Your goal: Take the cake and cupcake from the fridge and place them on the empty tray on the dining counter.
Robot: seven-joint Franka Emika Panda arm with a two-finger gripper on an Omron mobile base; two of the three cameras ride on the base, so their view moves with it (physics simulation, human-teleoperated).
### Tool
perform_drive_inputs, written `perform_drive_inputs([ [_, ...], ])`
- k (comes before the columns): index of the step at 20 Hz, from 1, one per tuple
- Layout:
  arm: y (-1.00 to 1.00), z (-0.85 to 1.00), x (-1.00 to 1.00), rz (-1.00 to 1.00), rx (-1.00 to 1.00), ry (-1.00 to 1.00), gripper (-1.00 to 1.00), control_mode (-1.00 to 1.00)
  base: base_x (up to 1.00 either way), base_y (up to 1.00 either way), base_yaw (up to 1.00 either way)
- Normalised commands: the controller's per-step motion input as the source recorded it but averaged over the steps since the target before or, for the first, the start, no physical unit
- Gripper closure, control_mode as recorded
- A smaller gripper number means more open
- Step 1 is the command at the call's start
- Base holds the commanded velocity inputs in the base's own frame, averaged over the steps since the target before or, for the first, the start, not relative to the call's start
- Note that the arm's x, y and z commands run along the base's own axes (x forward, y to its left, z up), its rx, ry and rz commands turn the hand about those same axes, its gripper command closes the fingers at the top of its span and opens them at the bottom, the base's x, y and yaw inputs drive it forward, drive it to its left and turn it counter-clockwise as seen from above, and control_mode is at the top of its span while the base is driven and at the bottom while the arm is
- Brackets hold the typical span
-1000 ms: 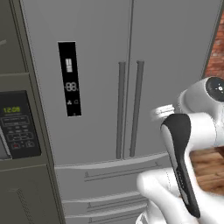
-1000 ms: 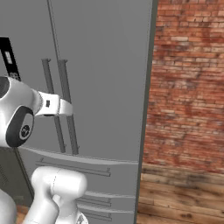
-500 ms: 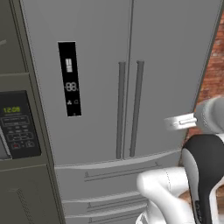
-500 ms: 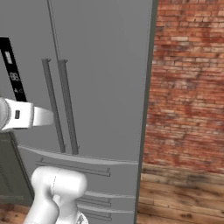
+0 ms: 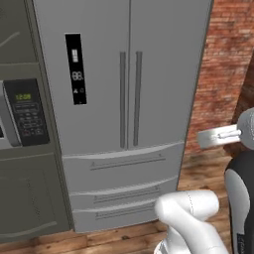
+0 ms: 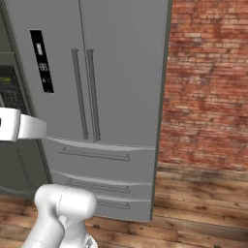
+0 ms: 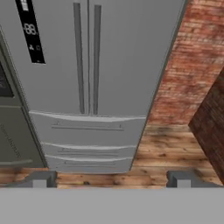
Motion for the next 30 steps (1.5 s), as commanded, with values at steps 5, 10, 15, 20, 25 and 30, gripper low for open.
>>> perform_drive_inputs([
  [5, 0.38, 0.0, -0.37, 0.0, 0.02, -0.11, -1.0, -1.0, -0.2, 0.06, 0.0],
  [10, 0.33, 0.0, 0.93, 0.08, 0.0, 0.02, -1.0, -1.0, 0.0, 0.0, 0.0],
  [15, -0.01, 0.0, 1.0, 0.03, 0.0, 0.13, -1.0, -1.0, 0.0, 0.0, 0.0],
  [20, -0.06, -0.12, 0.99, 0.0, -0.03, 0.03, -1.0, -1.0, 0.0, 0.0, 0.0],
  [25, 0.0, -0.2, 0.92, 0.0, -0.01, -0.02, -1.0, -1.0, 0.0, 0.0, 0.0],
  [30, -0.01, -0.25, 0.76, 0.02, 0.0, -0.2, -1.0, -1.0, 0.0, 0.0, 0.0],
])
